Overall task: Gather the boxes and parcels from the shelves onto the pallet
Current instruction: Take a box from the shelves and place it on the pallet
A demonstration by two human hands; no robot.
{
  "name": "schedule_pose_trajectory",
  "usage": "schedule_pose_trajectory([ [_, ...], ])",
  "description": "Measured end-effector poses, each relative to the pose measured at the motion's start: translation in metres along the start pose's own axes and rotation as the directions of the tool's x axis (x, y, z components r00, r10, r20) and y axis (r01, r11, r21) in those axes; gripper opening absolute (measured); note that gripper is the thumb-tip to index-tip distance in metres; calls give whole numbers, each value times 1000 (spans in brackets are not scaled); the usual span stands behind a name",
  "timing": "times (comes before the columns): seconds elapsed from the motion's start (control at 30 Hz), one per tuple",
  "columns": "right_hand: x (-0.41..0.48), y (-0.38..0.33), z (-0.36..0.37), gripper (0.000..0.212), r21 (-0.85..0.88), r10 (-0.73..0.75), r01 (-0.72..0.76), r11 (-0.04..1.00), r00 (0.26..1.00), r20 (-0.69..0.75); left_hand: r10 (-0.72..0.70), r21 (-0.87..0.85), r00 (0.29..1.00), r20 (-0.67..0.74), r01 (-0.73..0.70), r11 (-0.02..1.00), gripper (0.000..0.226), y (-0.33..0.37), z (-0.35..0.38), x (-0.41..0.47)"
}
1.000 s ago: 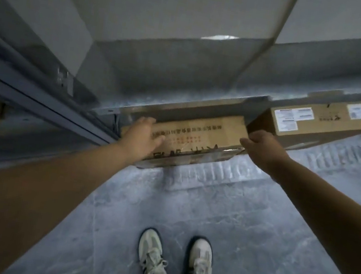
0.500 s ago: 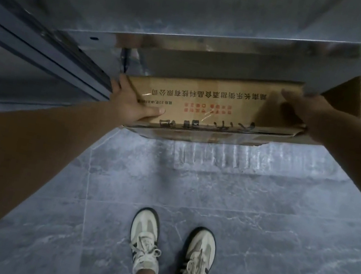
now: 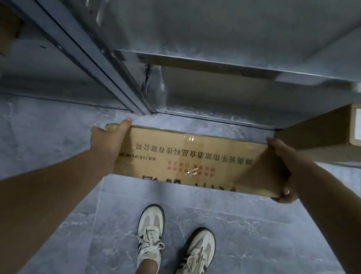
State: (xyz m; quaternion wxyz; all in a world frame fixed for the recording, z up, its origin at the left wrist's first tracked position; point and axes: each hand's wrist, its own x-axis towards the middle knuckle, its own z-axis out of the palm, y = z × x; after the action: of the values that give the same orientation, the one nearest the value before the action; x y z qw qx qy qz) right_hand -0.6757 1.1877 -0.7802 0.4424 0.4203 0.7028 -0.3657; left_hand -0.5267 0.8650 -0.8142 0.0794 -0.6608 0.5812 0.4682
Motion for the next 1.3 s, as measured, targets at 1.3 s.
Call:
schedule_pose_trajectory([
  [1.3,-797,175,505,83,-91,-562,955,281,241,791,-216,-808,803,-555,-459,370,53,-299,-893,-303],
])
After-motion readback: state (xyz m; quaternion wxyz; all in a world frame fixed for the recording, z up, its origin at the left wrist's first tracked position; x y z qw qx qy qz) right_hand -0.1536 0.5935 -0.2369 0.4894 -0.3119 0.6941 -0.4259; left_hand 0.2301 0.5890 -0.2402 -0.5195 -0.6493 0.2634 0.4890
